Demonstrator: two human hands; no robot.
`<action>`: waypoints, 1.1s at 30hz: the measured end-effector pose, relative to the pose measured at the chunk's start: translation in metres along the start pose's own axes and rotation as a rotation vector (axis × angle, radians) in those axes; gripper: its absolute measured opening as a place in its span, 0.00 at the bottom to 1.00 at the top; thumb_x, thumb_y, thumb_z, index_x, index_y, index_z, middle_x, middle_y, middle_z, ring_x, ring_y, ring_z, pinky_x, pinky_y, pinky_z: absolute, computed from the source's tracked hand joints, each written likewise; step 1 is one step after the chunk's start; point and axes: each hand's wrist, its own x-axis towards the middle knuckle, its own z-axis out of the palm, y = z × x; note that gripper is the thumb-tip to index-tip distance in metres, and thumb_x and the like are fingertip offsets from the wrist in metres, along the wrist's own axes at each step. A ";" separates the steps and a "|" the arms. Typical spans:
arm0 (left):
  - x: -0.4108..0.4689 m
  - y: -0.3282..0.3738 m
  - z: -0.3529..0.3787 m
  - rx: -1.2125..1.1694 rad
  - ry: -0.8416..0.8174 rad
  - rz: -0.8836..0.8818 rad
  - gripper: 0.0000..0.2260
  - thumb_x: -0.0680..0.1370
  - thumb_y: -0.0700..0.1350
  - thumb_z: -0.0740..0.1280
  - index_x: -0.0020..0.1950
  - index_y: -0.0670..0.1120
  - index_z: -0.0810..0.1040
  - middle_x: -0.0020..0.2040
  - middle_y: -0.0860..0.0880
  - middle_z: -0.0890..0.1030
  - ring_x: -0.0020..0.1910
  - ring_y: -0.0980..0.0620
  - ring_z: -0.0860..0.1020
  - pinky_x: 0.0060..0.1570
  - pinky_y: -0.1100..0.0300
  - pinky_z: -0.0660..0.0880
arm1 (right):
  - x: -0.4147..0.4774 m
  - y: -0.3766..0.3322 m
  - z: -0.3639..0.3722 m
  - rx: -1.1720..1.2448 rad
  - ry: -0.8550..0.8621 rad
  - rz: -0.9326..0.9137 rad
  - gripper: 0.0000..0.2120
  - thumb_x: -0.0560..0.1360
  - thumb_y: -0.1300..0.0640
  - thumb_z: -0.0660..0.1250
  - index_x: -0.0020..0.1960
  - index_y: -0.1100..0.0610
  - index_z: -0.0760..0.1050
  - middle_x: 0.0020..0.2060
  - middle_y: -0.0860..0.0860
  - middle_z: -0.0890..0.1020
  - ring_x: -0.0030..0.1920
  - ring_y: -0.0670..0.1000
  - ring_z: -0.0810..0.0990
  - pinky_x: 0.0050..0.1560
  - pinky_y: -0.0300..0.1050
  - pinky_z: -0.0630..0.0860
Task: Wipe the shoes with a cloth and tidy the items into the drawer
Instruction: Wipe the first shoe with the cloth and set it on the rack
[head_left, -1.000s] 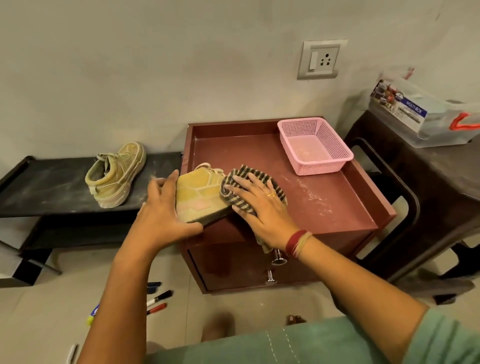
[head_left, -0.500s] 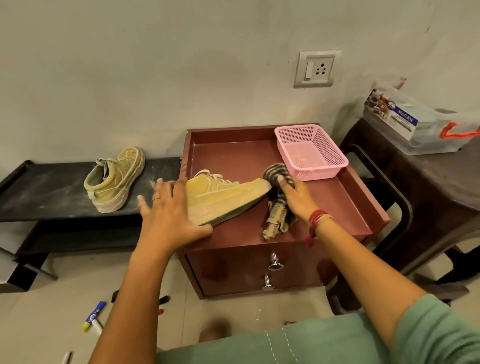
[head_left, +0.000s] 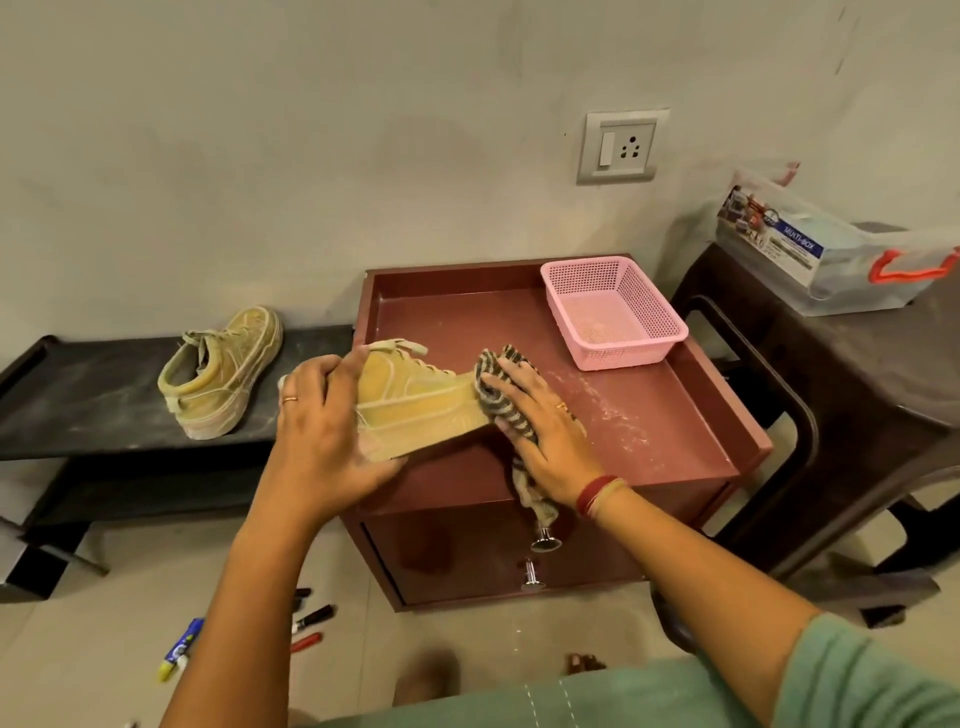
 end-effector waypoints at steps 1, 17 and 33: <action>-0.002 -0.001 -0.002 0.001 0.000 0.013 0.45 0.62 0.66 0.65 0.73 0.43 0.63 0.61 0.40 0.66 0.62 0.39 0.65 0.60 0.40 0.68 | 0.004 0.005 0.002 0.115 0.029 0.125 0.20 0.80 0.49 0.57 0.71 0.48 0.63 0.70 0.46 0.66 0.72 0.47 0.62 0.73 0.47 0.58; -0.001 -0.005 0.010 0.009 0.054 0.146 0.40 0.63 0.61 0.66 0.72 0.45 0.65 0.64 0.45 0.68 0.70 0.37 0.62 0.67 0.41 0.63 | -0.023 -0.029 0.031 -0.243 -0.085 -0.034 0.26 0.78 0.43 0.51 0.74 0.37 0.47 0.75 0.42 0.47 0.75 0.46 0.39 0.74 0.56 0.40; -0.005 -0.026 -0.005 -0.192 0.068 0.072 0.44 0.60 0.63 0.70 0.71 0.43 0.65 0.64 0.45 0.68 0.68 0.42 0.64 0.68 0.39 0.63 | 0.006 -0.060 -0.014 0.294 0.184 0.116 0.17 0.79 0.48 0.55 0.68 0.46 0.67 0.65 0.47 0.73 0.66 0.45 0.70 0.69 0.43 0.65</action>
